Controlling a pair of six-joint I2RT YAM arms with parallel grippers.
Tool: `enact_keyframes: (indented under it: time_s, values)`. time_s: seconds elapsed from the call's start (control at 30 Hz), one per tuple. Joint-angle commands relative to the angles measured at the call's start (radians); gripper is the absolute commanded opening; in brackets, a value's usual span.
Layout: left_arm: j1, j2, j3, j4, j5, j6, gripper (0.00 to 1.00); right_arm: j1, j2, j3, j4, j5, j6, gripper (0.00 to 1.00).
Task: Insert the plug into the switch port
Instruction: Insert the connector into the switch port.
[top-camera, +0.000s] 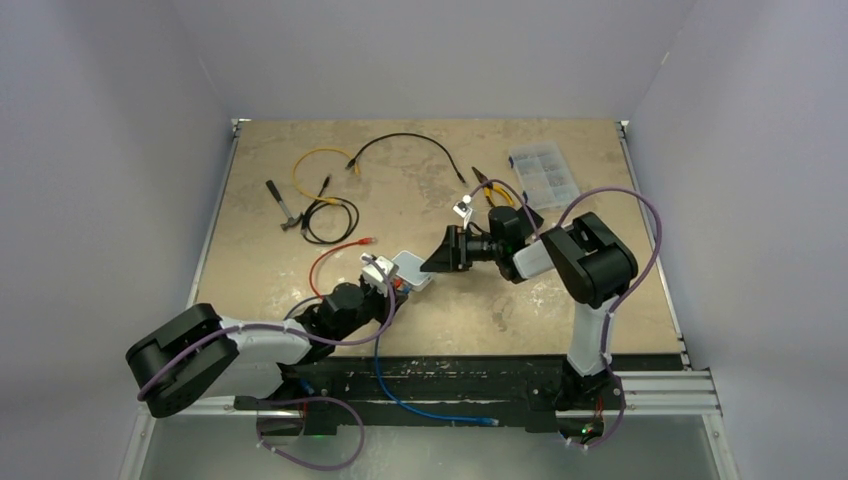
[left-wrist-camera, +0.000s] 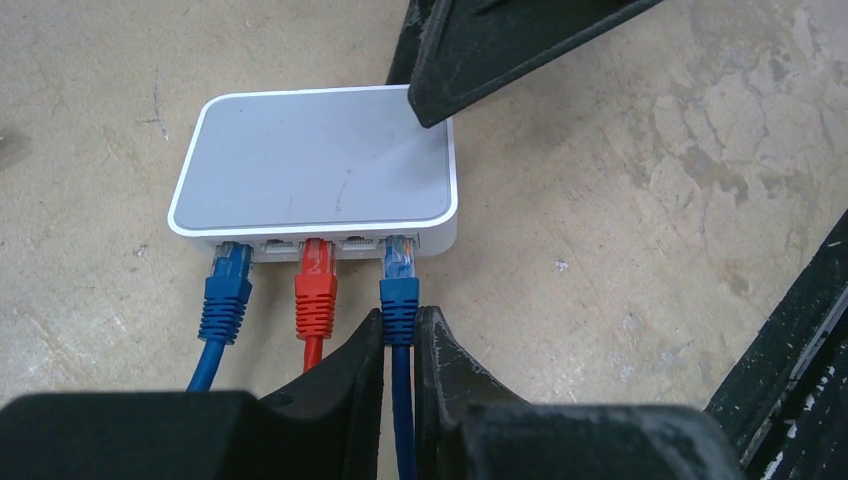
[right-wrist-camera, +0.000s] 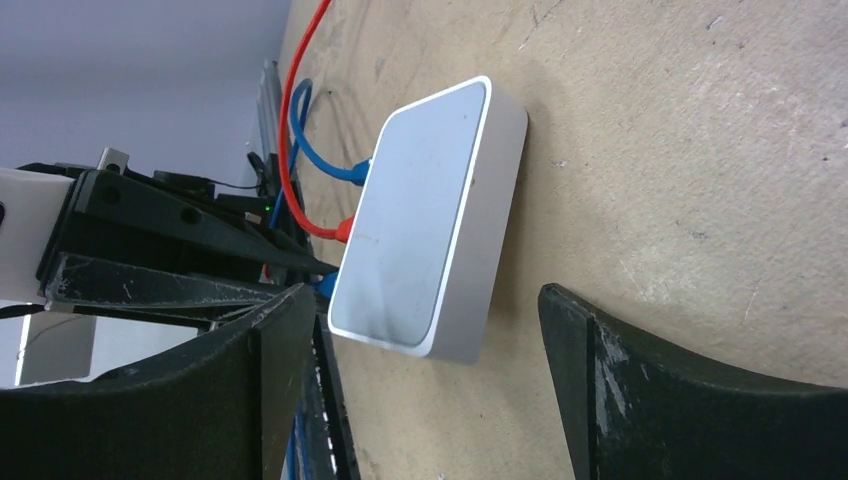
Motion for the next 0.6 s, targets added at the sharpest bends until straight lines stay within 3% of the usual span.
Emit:
enact_keyframes:
  time_s: [0.0, 0.33, 0.47, 0.57]
  values:
    - [0.003, 0.006, -0.018, 0.168, 0.046, 0.022, 0.0, 0.008, 0.058, 0.015, 0.05, -0.036, 0.063, 0.84]
    - [0.0, 0.036, -0.044, 0.266, 0.069, 0.036, 0.0, 0.031, 0.14, 0.008, 0.205, -0.104, 0.156, 0.77]
    - [-0.007, 0.037, -0.054, 0.279, 0.076, 0.072, 0.0, 0.031, 0.128, -0.023, 0.333, -0.135, 0.229, 0.66]
    - [-0.018, 0.03, -0.064, 0.274, 0.069, 0.117, 0.0, 0.031, 0.091, -0.04, 0.378, -0.15, 0.254, 0.52]
